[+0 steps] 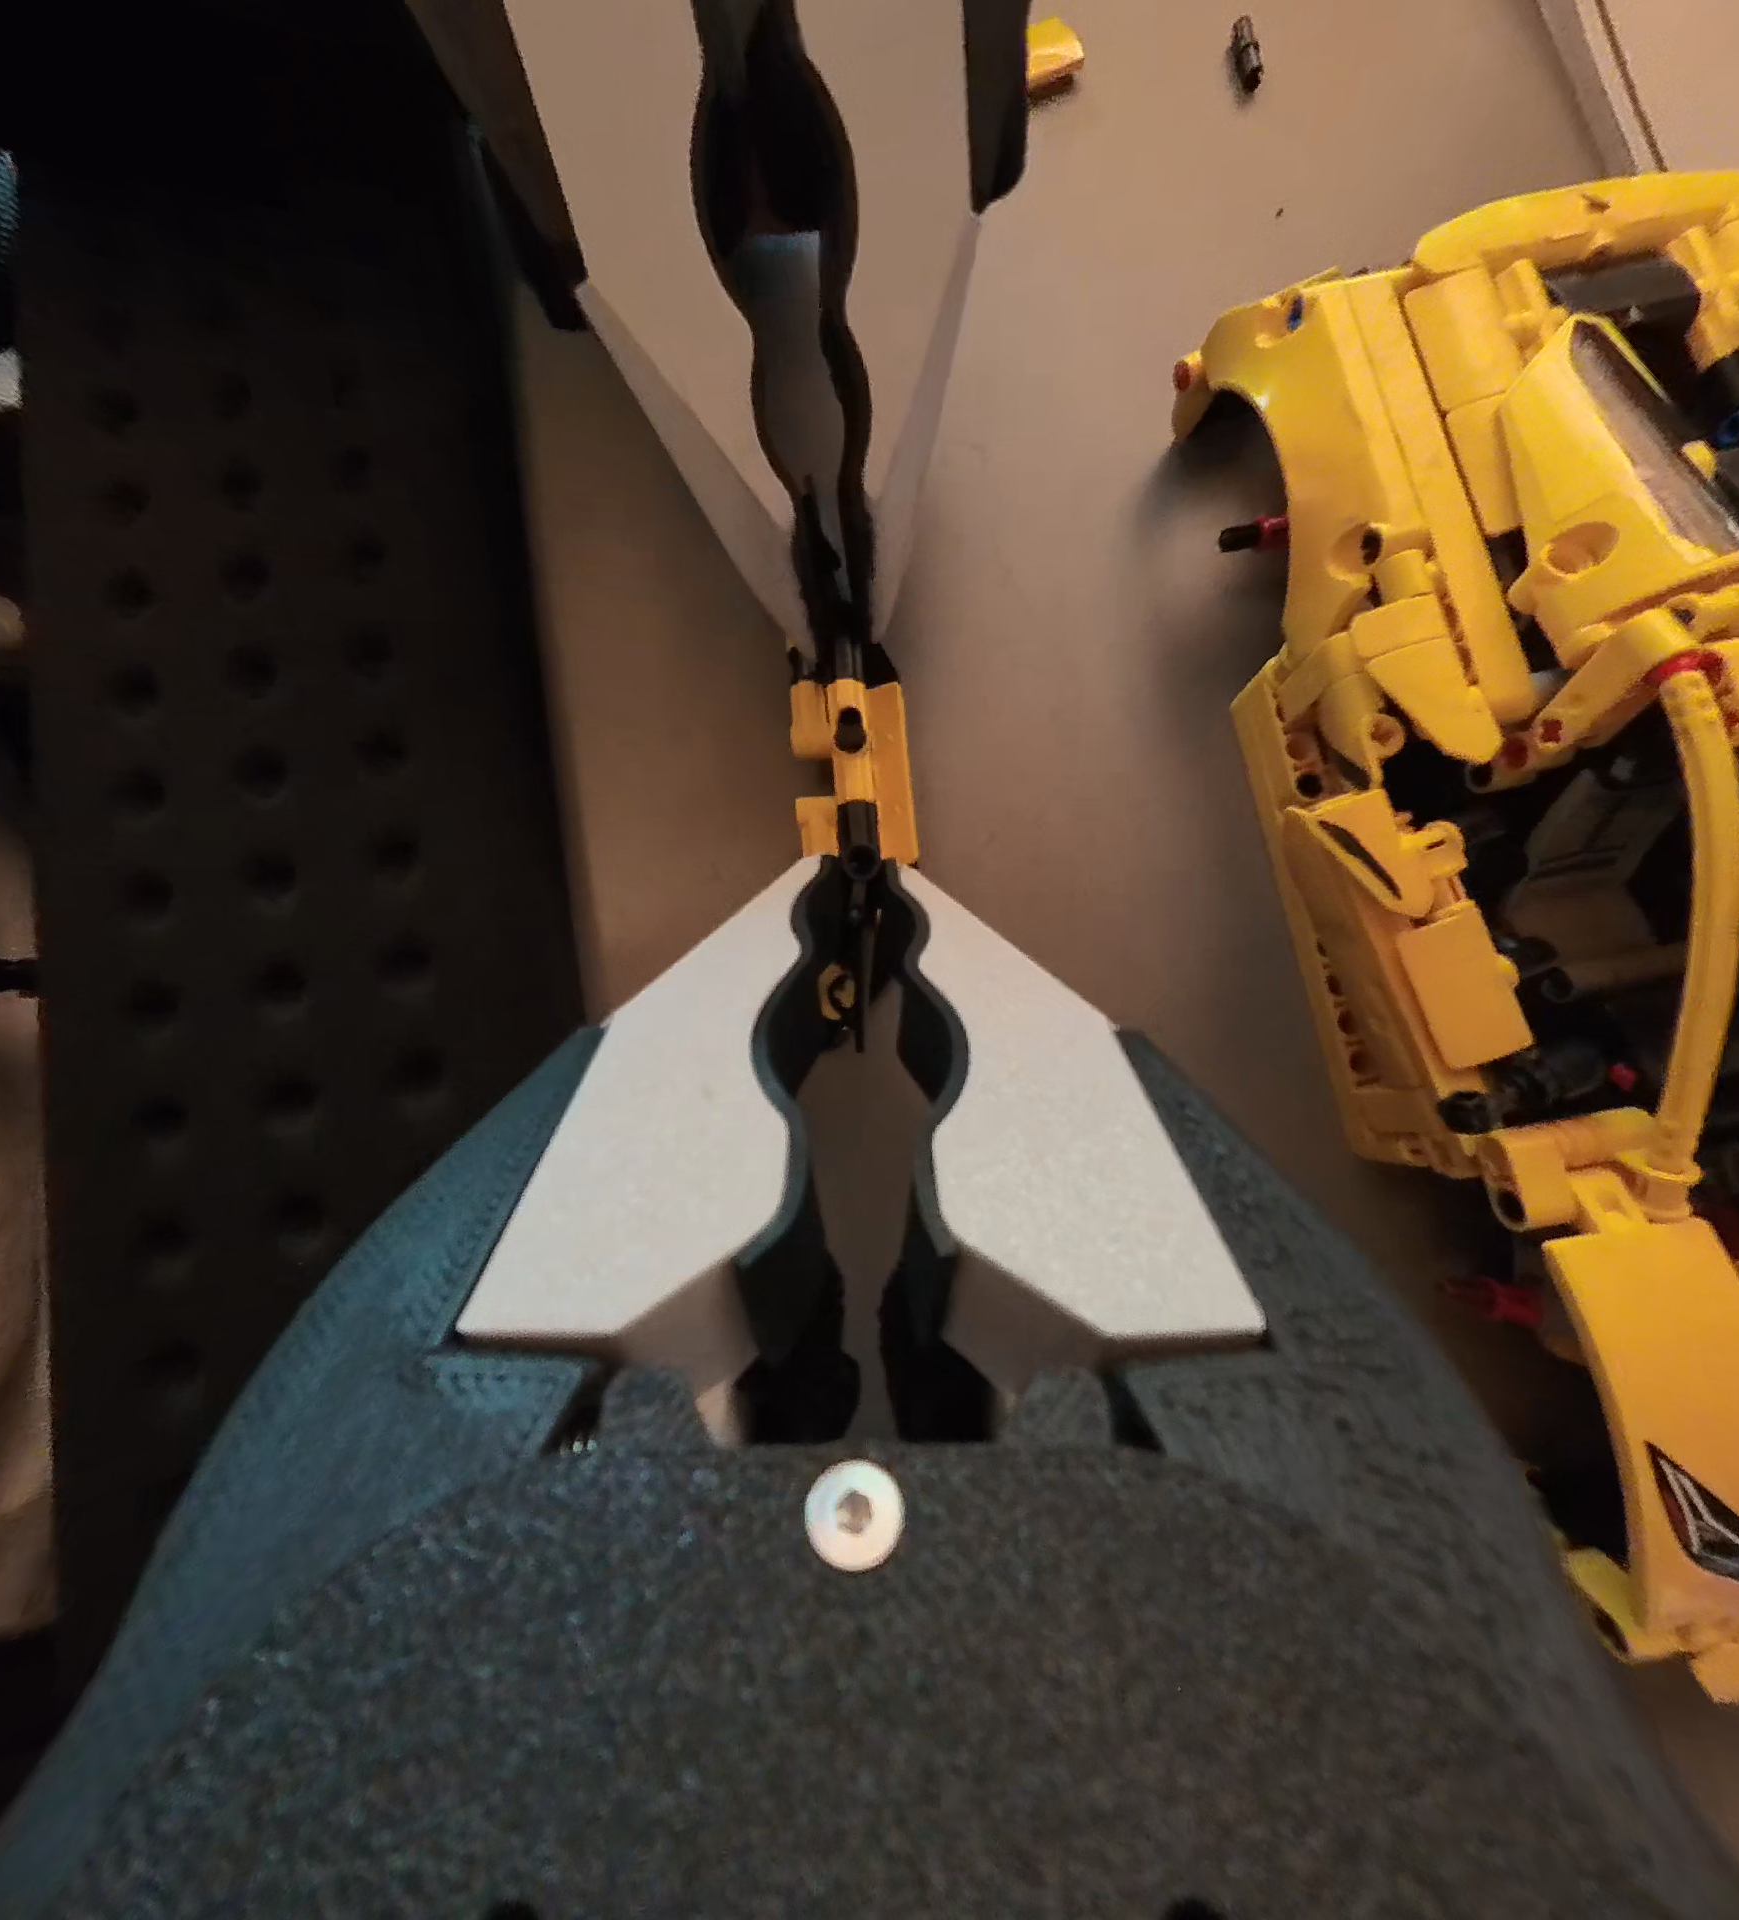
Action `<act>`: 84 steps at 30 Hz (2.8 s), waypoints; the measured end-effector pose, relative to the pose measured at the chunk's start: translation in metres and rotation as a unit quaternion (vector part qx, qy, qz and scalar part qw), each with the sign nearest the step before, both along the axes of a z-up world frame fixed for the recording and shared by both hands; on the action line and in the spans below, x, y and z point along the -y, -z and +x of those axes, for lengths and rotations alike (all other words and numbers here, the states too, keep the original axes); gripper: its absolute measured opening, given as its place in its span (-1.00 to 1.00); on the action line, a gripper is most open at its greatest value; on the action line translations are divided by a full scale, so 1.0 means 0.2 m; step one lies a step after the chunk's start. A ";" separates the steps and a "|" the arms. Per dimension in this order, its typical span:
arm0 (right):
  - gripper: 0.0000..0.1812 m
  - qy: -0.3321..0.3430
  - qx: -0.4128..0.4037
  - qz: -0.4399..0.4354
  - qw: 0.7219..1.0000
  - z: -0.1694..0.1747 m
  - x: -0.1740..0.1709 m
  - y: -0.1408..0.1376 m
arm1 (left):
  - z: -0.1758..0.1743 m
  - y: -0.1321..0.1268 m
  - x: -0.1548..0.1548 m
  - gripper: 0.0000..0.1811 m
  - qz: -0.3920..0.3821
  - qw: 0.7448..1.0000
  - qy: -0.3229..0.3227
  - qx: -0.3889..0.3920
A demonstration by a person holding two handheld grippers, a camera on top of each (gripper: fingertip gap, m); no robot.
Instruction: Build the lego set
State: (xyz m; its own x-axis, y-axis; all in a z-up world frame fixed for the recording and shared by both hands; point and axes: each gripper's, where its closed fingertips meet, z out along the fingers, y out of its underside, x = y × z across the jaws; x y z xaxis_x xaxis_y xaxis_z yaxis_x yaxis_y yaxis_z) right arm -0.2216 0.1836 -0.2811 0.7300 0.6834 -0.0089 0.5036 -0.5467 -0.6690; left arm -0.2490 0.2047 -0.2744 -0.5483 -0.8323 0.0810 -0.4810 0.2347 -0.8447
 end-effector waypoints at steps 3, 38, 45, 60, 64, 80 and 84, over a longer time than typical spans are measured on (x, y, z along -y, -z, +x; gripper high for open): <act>-0.90 0.014 0.011 -0.009 1.000 0.00 0.00 0.00 | 0.00 0.00 0.00 -0.91 -0.003 1.000 -0.001 -0.003; -0.91 -0.029 -0.013 0.037 0.999 0.03 -0.01 -0.02 | 0.02 0.01 0.04 -0.91 0.044 0.998 0.008 -0.033; -0.91 -0.018 -0.045 0.020 0.999 0.03 -0.01 -0.02 | 0.03 0.01 0.04 -0.91 0.049 0.998 0.003 -0.032; -0.90 -0.038 -0.005 0.060 0.997 0.03 0.00 -0.02 | 0.04 0.01 0.06 -0.92 0.088 0.995 0.000 -0.042; -0.90 -0.043 -0.016 0.044 0.998 0.03 0.01 -0.01 | 0.04 0.01 0.06 -0.92 0.081 0.996 0.001 -0.035; -0.82 -0.028 -0.021 0.046 0.998 0.03 0.01 -0.02 | 0.04 0.01 0.07 -0.92 0.041 0.998 0.004 -0.038; -0.66 -0.032 0.012 0.078 0.996 0.02 0.01 -0.04 | 0.05 0.01 0.07 -0.91 0.039 0.998 -0.009 -0.052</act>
State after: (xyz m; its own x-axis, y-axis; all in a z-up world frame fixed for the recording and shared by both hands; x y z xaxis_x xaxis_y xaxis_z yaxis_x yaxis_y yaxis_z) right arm -0.2180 0.1815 -0.2727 0.6834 0.7203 0.1189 0.5514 -0.4025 -0.7307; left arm -0.2394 0.1912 -0.2765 -0.5259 -0.8475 0.0714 -0.5700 0.2888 -0.7692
